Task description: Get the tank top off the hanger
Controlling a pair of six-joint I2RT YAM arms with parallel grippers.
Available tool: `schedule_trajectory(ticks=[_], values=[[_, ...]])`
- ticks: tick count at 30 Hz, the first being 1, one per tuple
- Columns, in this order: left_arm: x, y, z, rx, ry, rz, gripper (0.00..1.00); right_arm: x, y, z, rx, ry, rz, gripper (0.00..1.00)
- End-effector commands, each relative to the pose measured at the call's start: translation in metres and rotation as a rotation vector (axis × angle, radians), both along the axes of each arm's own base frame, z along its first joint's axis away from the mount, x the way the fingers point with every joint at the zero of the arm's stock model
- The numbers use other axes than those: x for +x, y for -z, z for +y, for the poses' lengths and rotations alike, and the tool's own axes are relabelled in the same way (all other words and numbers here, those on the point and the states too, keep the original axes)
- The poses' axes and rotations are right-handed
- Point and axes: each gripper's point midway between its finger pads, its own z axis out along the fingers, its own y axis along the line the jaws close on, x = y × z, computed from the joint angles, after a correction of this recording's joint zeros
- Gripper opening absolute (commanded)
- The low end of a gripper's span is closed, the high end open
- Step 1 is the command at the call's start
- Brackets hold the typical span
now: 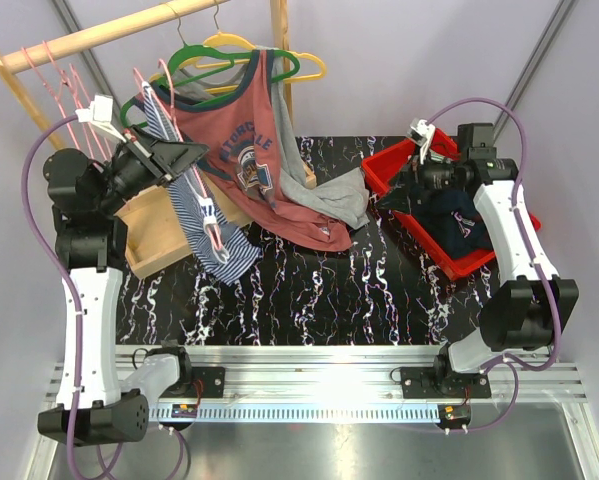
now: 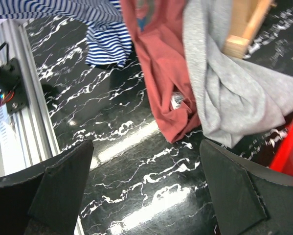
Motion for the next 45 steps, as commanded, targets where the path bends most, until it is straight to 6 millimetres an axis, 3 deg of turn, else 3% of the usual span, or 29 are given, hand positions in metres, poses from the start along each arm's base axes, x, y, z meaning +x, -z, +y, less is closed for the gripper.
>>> schedule_trajectory(ticks=[1, 8, 14, 18, 20, 21, 22, 27, 30, 35, 39, 45], values=[[-0.031, -0.005, -0.016, 0.061, 0.13, -0.085, 0.0, -0.018, -0.031, 0.017, 0.019, -0.112, -0.117, 0.98], [-0.058, 0.015, -0.036, 0.099, 0.255, -0.087, 0.0, -0.029, -0.039, 0.038, 0.009, -0.215, -0.2, 0.98], [-0.085, 0.031, -0.076, 0.12, 0.465, -0.083, 0.0, -0.032, -0.058, 0.065, 0.009, -0.306, -0.352, 0.98], [-0.104, 0.031, -0.102, 0.126, 0.612, -0.092, 0.0, -0.028, -0.08, 0.081, 0.057, -0.265, -0.421, 0.99], [-0.11, 0.03, -0.11, 0.124, 0.665, -0.103, 0.0, -0.021, -0.106, 0.086, 0.088, -0.217, -0.537, 1.0], [-0.111, 0.029, -0.113, 0.122, 0.684, -0.105, 0.0, -0.024, -0.106, 0.091, 0.121, -0.196, -0.491, 1.0], [-0.116, 0.028, -0.118, 0.116, 0.714, -0.114, 0.0, -0.017, -0.121, 0.093, 0.144, -0.159, -0.551, 1.0], [-0.125, 0.029, -0.135, 0.098, 0.818, -0.12, 0.0, -0.022, -0.155, 0.106, 0.301, -0.042, -0.495, 0.99], [-0.128, 0.031, -0.142, 0.091, 0.866, -0.114, 0.0, -0.029, -0.16, 0.122, 0.336, -0.033, -0.477, 0.98], [-0.128, 0.029, -0.149, 0.079, 0.913, -0.124, 0.0, -0.019, -0.155, 0.146, 0.34, 0.034, -0.441, 0.96], [-0.128, 0.03, -0.151, 0.076, 0.934, -0.124, 0.0, -0.009, -0.154, 0.152, 0.33, 0.069, -0.438, 0.92], [-0.129, 0.032, -0.153, 0.076, 0.953, -0.119, 0.0, 0.002, -0.146, 0.153, 0.285, 0.097, -0.469, 0.77]])
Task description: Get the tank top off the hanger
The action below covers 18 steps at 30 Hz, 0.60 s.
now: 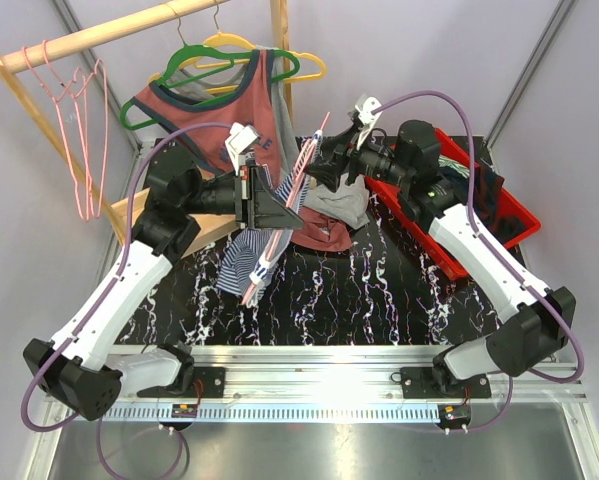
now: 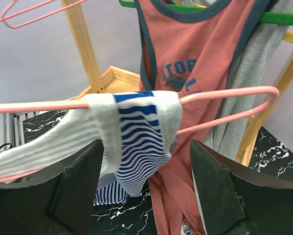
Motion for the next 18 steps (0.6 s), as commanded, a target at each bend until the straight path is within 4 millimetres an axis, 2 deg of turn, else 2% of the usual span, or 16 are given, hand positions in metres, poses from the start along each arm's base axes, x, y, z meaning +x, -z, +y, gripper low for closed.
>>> schedule_trajectory(ticks=[1, 3, 4, 5, 8, 12, 14, 15, 18], values=[[-0.012, -0.022, 0.002, -0.052, 0.059, -0.106, 0.0, 0.006, -0.028, -0.002, 0.027, 0.049, -0.088, 0.72], [-0.012, -0.022, 0.001, -0.051, 0.067, -0.105, 0.0, 0.008, -0.026, -0.001, 0.023, 0.05, -0.092, 0.66], [-0.012, -0.021, 0.001, -0.05, 0.068, -0.104, 0.0, 0.009, -0.026, 0.0, 0.022, 0.05, -0.094, 0.59], [-0.013, -0.02, 0.001, -0.048, 0.076, -0.103, 0.0, 0.01, -0.028, 0.0, 0.022, 0.049, -0.099, 0.46], [-0.014, -0.019, 0.002, -0.043, 0.089, -0.104, 0.0, 0.01, -0.03, -0.002, 0.008, 0.057, -0.125, 0.24], [-0.011, -0.011, 0.001, -0.02, 0.086, -0.094, 0.0, 0.008, -0.027, -0.008, -0.034, 0.073, -0.144, 0.07], [-0.01, -0.007, 0.0, -0.012, 0.089, -0.084, 0.0, 0.006, -0.027, -0.011, -0.047, 0.08, -0.161, 0.01], [-0.01, -0.006, 0.001, -0.009, 0.086, -0.085, 0.0, 0.005, -0.021, -0.012, -0.064, 0.084, -0.14, 0.0], [-0.011, -0.004, 0.001, -0.003, 0.09, -0.083, 0.0, 0.006, -0.019, -0.023, -0.081, 0.133, -0.151, 0.0]])
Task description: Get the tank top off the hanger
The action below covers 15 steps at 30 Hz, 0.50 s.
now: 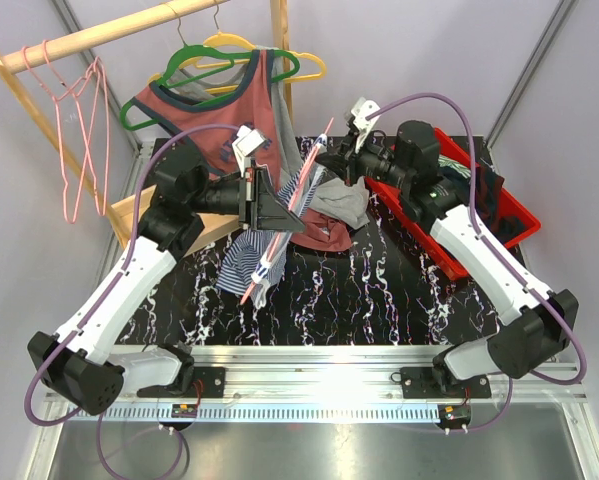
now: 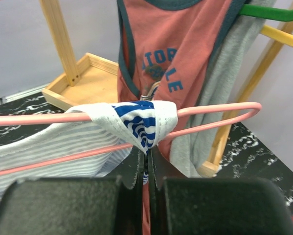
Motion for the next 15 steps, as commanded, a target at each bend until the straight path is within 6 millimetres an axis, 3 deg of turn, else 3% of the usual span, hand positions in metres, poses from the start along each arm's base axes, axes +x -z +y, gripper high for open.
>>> schedule_trajectory(ticks=[1, 10, 15], values=[[-0.013, -0.013, 0.003, -0.02, 0.056, -0.081, 0.0, -0.004, -0.028, -0.018, -0.004, 0.08, -0.097, 0.0], [-0.021, 0.004, 0.009, 0.028, 0.07, -0.034, 0.0, 0.019, -0.026, -0.067, 0.008, 0.244, -0.063, 0.0], [-0.024, 0.02, 0.011, 0.068, 0.061, 0.008, 0.0, 0.019, -0.004, -0.085, -0.012, 0.28, 0.003, 0.0]])
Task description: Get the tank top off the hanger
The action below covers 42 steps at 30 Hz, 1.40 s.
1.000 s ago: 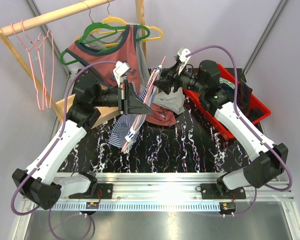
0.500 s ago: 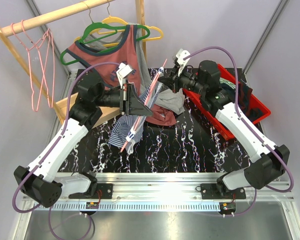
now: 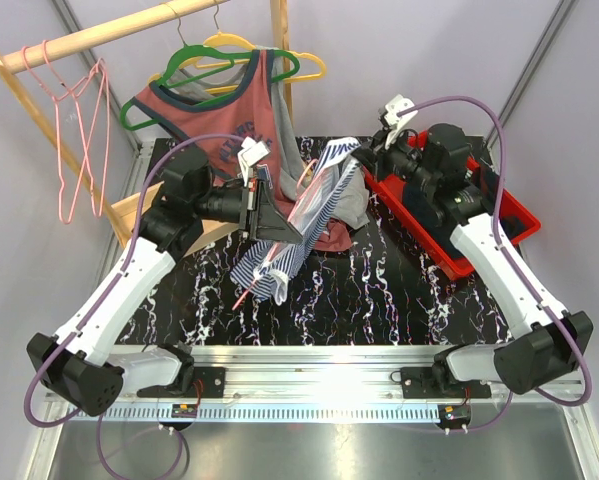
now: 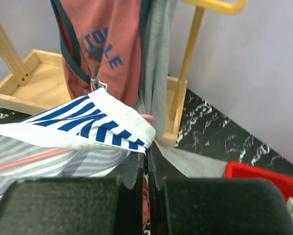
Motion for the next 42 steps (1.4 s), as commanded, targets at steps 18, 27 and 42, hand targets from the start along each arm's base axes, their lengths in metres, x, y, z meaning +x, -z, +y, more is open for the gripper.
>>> schedule_trajectory(ticks=[18, 27, 42], values=[[-0.023, 0.05, 0.008, 0.129, 0.076, 0.078, 0.0, 0.009, 0.038, -0.058, -0.068, 0.097, 0.091, 0.0], [-0.027, 0.062, 0.007, 0.156, 0.093, 0.097, 0.0, 0.016, 0.048, -0.057, -0.142, 0.024, 0.095, 0.0], [-0.032, 0.051, 0.006, 0.143, 0.112, 0.063, 0.0, 0.044, 0.094, -0.064, -0.179, -0.004, 0.255, 0.0]])
